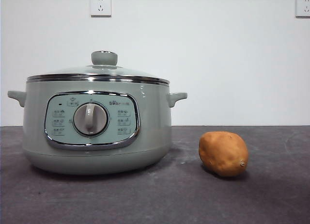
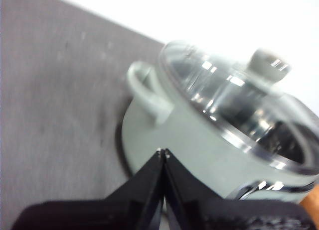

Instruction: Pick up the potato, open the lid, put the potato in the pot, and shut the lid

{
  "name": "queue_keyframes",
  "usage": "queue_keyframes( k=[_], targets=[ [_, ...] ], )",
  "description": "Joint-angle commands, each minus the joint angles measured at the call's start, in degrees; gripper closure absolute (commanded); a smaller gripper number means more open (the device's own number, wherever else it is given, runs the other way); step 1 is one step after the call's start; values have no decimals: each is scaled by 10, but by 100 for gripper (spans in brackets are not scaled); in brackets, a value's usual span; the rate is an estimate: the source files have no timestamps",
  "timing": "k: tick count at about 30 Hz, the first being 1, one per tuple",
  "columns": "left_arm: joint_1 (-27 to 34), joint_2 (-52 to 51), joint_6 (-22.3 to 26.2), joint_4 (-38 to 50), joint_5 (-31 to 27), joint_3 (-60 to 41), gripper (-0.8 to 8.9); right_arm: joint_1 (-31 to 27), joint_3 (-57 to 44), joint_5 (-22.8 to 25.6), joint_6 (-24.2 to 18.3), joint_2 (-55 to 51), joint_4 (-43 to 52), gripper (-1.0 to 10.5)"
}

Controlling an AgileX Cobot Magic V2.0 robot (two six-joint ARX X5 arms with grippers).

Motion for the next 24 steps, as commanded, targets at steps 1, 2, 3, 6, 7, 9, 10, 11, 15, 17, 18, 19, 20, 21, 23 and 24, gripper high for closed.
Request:
queue_keyframes(
  k=[1,2,3,6,7,9,10,11,15,17,18,19,20,21,23,24],
  targets=[
    [0,12,67,-37,1,48,821,0,44,-2,-45,35,-3,955],
    [0,19,78,-49,1,63,821,0,58,-2,-56,50,-6,955],
    [0,28,89,-60,1,78,821,0,73,-2,-68,65,-10,955],
    [0,61,110,-90,0,126,821,0,125,-2,-106,118,-25,954],
    [0,77,111,-99,0,145,821,0,148,-2,-122,140,-34,954],
    [0,102,117,-111,1,173,821,0,184,-3,-143,174,-51,953],
    [0,118,121,-118,1,189,820,0,204,-5,-153,194,-61,951],
    [0,136,121,-123,1,205,819,0,225,-14,-164,213,-72,950],
    [0,201,135,-141,14,262,819,0,299,-51,-199,285,-116,949],
    [0,238,149,-154,33,292,819,0,339,-75,-217,324,-148,949],
    [0,254,153,-161,45,304,819,0,355,-86,-225,340,-162,949],
    [0,275,159,-172,57,320,818,0,374,-102,-236,360,-178,949],
    [0,294,167,-184,70,334,818,0,391,-118,-247,378,-194,949],
    [0,314,173,-198,82,349,818,0,407,-133,-257,396,-210,948],
    [0,349,187,-225,107,375,817,0,433,-156,-278,426,-239,946],
    [0,366,192,-235,116,386,816,0,443,-166,-286,438,-250,946]
  ],
)
